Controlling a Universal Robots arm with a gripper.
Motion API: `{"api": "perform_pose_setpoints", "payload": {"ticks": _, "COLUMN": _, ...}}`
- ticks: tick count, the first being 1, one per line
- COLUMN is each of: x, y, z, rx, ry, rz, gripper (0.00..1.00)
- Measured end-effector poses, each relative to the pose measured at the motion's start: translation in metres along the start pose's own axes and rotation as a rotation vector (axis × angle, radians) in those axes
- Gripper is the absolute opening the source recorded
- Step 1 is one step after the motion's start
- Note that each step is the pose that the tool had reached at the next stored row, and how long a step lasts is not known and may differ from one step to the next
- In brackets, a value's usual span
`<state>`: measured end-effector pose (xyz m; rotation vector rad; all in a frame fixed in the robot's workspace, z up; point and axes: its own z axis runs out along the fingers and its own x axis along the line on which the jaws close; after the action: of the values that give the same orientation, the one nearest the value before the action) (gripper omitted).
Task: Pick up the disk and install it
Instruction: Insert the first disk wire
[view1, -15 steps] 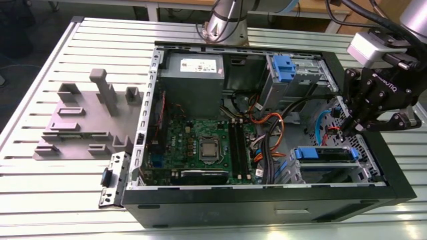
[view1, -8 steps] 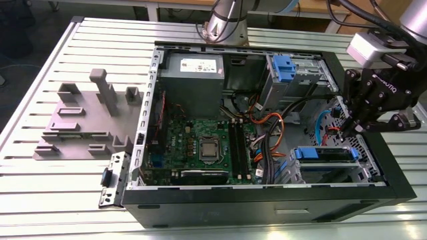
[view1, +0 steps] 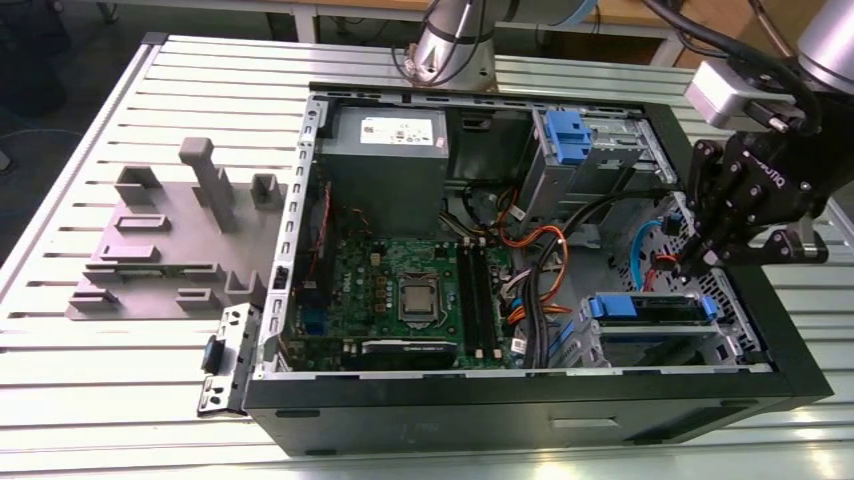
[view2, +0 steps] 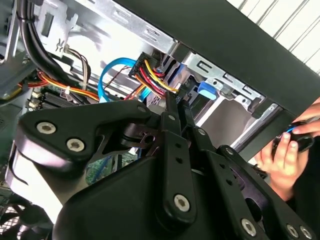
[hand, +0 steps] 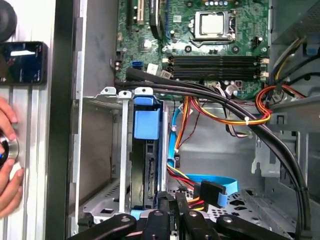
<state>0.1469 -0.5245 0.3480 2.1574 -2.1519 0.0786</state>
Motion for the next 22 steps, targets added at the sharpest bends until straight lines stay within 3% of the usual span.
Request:
{"api": "perform_pose_setpoints", "payload": {"ticks": 2, "x": 0.0023, "y": -0.0001, "z": 0.0003, "rx": -0.0004, "ry": -0.0038, "rz": 0.004, "gripper": 0.17}}
{"api": "perform_pose_setpoints", "payload": {"ticks": 3, "x": 0.0040, "y": -0.0001, "z": 0.0006, "rx": -0.0005, "ry": -0.0084, "rz": 0.004, "gripper": 0.17}}
{"api": "perform_pose_setpoints", "payload": {"ticks": 7, "x": 0.0115, "y": 0.0001, "z": 0.0020, "rx": -0.0004, "ry": -0.0399, "rz": 0.003, "gripper": 0.17}}
{"api": "perform_pose_setpoints", "payload": {"ticks": 10, "x": 0.0172, "y": 0.0015, "z": 0.0032, "rx": -0.0004, "ry": -0.0545, "rz": 0.003, "gripper": 0.17}}
{"api": "perform_pose_setpoints", "payload": {"ticks": 15, "x": 0.0196, "y": 0.0086, "z": 0.0055, "rx": -0.0004, "ry": -0.0555, "rz": 0.003, "gripper": 0.17}}
{"api": "perform_pose_setpoints", "payload": {"ticks": 22, "x": 0.0196, "y": 0.0114, "z": 0.0055, "rx": -0.0004, "ry": -0.0569, "rz": 0.003, "gripper": 0.17}}
